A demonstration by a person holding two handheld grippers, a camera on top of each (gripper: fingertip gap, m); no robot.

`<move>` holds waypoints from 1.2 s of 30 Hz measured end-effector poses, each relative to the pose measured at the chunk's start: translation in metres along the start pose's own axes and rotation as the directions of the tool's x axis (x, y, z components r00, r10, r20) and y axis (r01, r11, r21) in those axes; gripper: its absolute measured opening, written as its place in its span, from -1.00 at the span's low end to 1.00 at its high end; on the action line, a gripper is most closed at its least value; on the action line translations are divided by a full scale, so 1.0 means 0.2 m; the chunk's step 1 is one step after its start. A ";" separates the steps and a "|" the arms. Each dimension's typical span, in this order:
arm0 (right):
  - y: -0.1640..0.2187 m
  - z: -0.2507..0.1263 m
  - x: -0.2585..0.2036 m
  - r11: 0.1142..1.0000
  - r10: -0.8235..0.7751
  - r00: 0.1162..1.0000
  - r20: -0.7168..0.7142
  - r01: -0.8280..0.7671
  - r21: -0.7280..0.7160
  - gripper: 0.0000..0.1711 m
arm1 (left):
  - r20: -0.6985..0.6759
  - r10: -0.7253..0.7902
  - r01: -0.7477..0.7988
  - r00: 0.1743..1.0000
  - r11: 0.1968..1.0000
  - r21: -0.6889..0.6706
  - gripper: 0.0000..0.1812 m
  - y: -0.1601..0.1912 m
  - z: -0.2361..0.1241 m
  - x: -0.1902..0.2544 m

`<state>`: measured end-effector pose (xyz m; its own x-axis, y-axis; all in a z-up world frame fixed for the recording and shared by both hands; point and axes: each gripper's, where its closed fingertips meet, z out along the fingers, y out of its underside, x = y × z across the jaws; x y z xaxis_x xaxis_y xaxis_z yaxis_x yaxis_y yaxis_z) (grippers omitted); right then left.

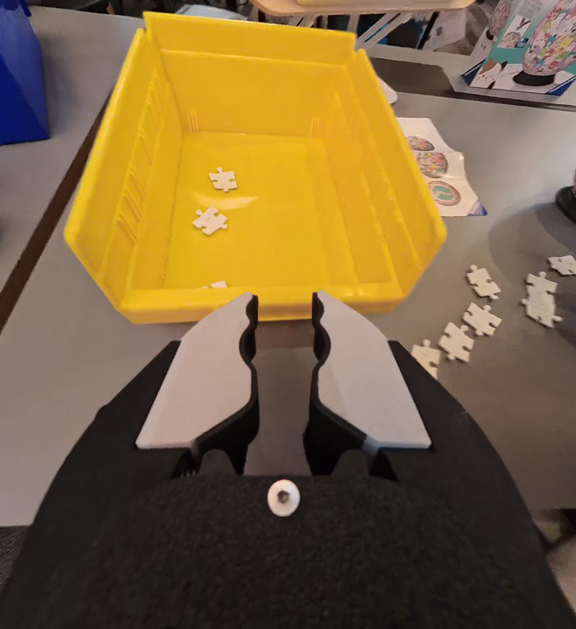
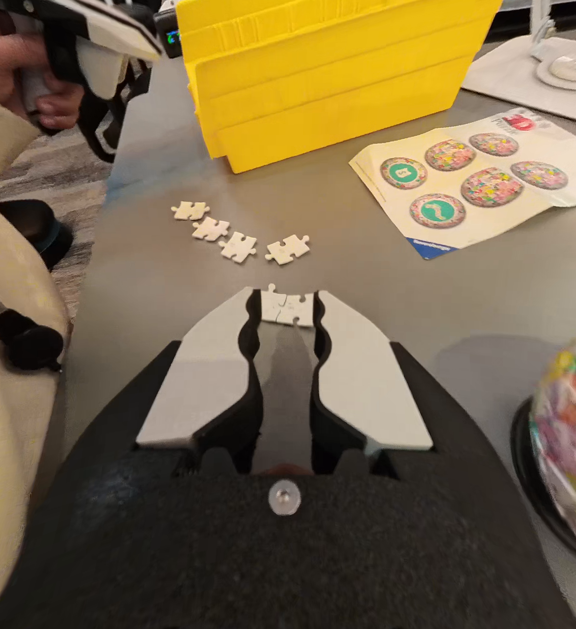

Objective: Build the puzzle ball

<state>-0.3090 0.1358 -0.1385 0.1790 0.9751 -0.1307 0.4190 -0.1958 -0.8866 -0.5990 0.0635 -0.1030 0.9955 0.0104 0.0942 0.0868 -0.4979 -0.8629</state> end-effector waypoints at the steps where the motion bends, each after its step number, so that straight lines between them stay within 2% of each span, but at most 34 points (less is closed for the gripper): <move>1: 0.01 -0.04 0.01 1.000 0.008 1.000 -0.021 -0.008 0.012 -0.67 | -0.023 -0.003 0.003 1.000 1.000 0.011 -0.68 0.01 -0.01 0.05; 6: 0.14 -0.28 0.02 1.000 0.015 0.989 -0.148 -0.013 0.017 -0.67 | -0.204 -0.001 0.011 0.979 0.999 0.048 -0.67 0.03 -0.03 0.40; 10: 0.31 -0.53 -0.01 0.999 -0.003 0.962 -0.273 -0.010 -0.046 -0.63 | -0.259 0.048 -0.056 0.965 0.998 -0.024 -0.60 0.14 0.00 0.64; 13: 0.36 -0.72 -0.08 0.999 0.008 0.939 -0.344 0.008 0.046 -0.69 | -0.323 0.065 -0.075 0.944 0.997 -0.017 -0.56 0.11 0.01 0.84; 15: 0.35 -0.84 -0.12 0.994 0.068 0.935 -0.348 -0.035 0.102 -0.71 | -0.338 0.090 -0.116 0.937 0.992 -0.057 -0.39 0.05 0.05 0.95; 18: 0.33 -1.00 -0.22 0.968 0.147 0.935 -0.322 -0.068 0.243 -0.71 | -0.245 0.198 -0.233 0.949 0.965 -0.123 -0.28 -0.03 0.22 1.00; 20: 0.41 -1.07 -0.29 0.960 0.206 0.927 -0.314 -0.130 0.248 -0.71 | -0.171 0.265 -0.298 0.949 0.929 -0.217 -0.06 -0.08 0.41 1.01; 21: 0.42 -1.10 -0.33 0.958 0.220 0.926 -0.307 -0.145 0.246 -0.70 | -0.146 0.286 -0.315 0.947 0.914 -0.255 -0.02 -0.10 0.51 1.01; 23: 0.42 -1.18 -0.42 0.950 0.209 0.926 -0.316 -0.115 0.290 -0.69 | -0.121 0.266 -0.291 0.956 0.892 -0.346 -0.06 -0.11 0.71 1.02; 26: 0.46 -1.24 -0.48 0.967 0.147 0.917 -0.371 -0.054 0.248 -0.69 | -0.102 0.201 -0.226 0.974 0.876 -0.427 -0.09 -0.11 0.95 1.05; 28: 0.47 -1.27 -0.50 0.972 0.120 0.914 -0.388 -0.028 0.235 -0.69 | -0.032 0.119 -0.119 0.992 0.853 -0.509 0.05 -0.06 1.07 1.00; 31: 0.48 -1.28 -0.51 0.966 0.137 0.922 -0.363 -0.044 0.253 -0.69 | 0.071 0.029 0.011 0.997 0.862 -0.507 0.07 -0.04 1.18 0.93; 33: 0.49 -1.27 -0.51 0.967 0.152 0.923 -0.353 -0.064 0.248 -0.67 | 0.120 0.034 0.028 0.992 0.877 -0.480 -0.01 -0.05 1.20 0.90; 36: 0.51 -1.27 -0.50 0.970 0.161 0.921 -0.354 -0.082 0.229 -0.66 | 0.109 0.053 0.002 0.993 0.892 -0.452 -0.07 -0.05 1.20 0.91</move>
<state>-0.0578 -0.0076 -0.1042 0.5472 0.8303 -0.1062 0.1882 -0.2457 -0.9509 -0.4089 0.2795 -0.1965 0.9969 0.0783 -0.0062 0.0623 -0.8361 -0.5450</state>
